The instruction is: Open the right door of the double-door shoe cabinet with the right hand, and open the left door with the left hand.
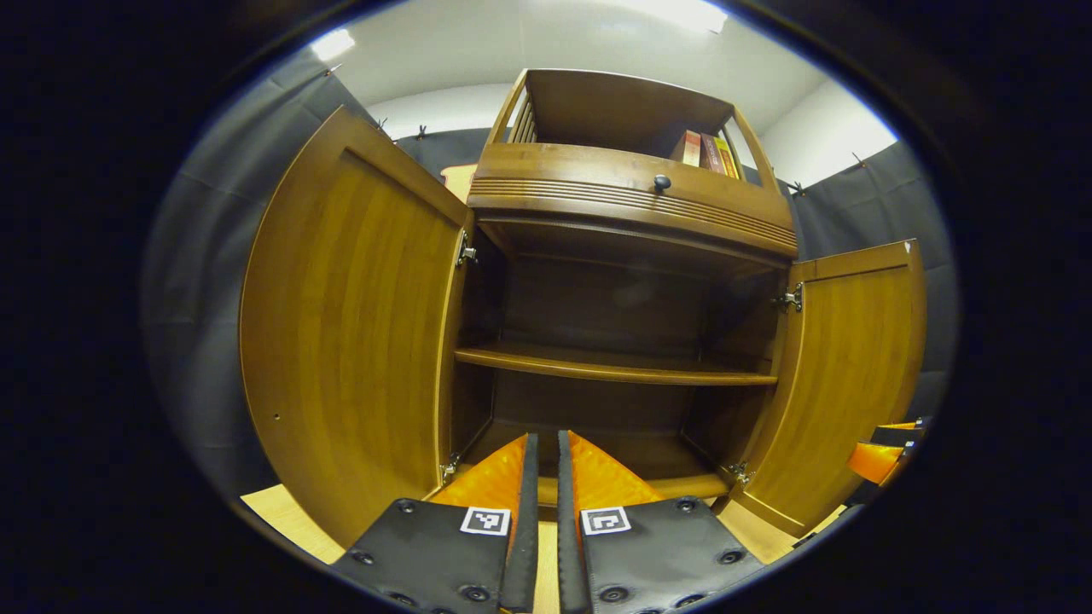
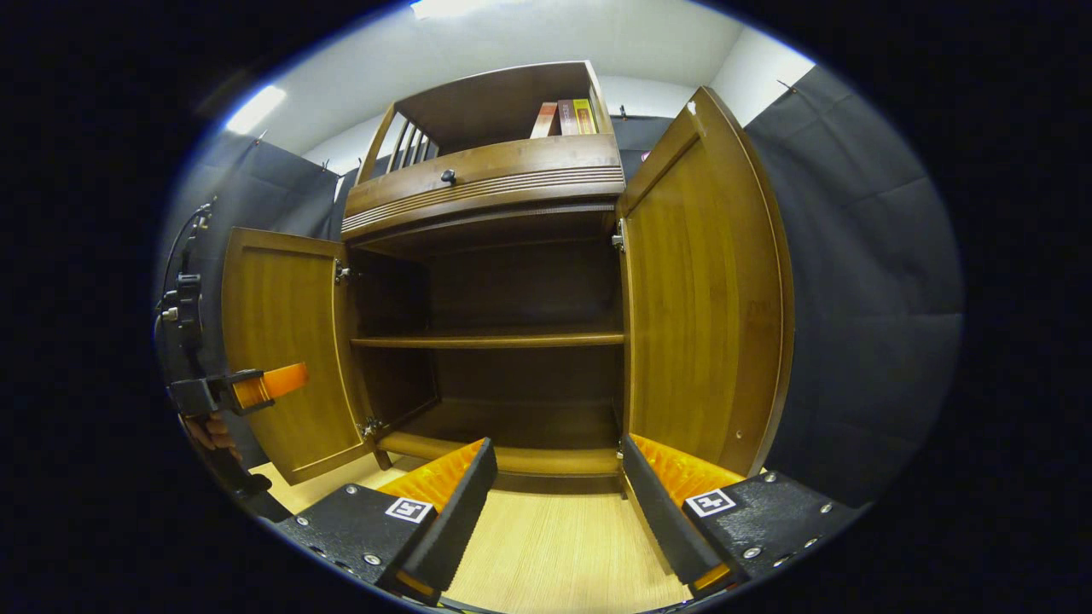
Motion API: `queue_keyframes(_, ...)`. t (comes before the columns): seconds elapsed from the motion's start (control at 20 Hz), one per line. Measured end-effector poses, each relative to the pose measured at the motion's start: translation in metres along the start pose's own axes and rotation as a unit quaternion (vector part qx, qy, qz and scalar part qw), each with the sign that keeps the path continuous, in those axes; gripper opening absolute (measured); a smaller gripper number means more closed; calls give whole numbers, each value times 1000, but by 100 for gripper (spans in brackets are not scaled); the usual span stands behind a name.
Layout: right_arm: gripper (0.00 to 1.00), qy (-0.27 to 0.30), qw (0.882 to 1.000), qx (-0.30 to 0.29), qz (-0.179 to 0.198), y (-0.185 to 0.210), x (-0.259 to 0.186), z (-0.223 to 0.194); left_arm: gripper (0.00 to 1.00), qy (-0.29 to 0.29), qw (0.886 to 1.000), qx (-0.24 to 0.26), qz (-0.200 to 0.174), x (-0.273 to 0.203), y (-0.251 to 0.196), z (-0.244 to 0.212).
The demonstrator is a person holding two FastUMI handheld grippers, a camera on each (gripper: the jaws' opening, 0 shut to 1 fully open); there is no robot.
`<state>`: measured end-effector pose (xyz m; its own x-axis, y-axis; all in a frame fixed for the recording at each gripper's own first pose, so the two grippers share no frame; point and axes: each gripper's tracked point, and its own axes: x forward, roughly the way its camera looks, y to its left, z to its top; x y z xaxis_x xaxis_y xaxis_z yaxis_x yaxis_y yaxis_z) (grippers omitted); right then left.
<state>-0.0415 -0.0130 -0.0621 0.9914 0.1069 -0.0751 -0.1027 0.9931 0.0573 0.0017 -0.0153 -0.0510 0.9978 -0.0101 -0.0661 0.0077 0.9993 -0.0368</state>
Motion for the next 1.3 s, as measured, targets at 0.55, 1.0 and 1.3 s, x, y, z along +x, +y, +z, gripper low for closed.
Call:
queue_keyframes(0.55, 92, 0, 1000, -2, 0, 4, 2, -3, 95, 12, 998, -31, 53, -8, 31, -9)
queue_keyframes(1.0, 100, 1, 1000, 0, -2, 7, -1, -3, 95, -15, 999, 19, 30, -13, 19, 0)
queue_keyframes(1.3, 100, -1, 1000, 2, -1, 9, -3, -1, 95, -9, 1000, 21, 19, -16, 12, -3)
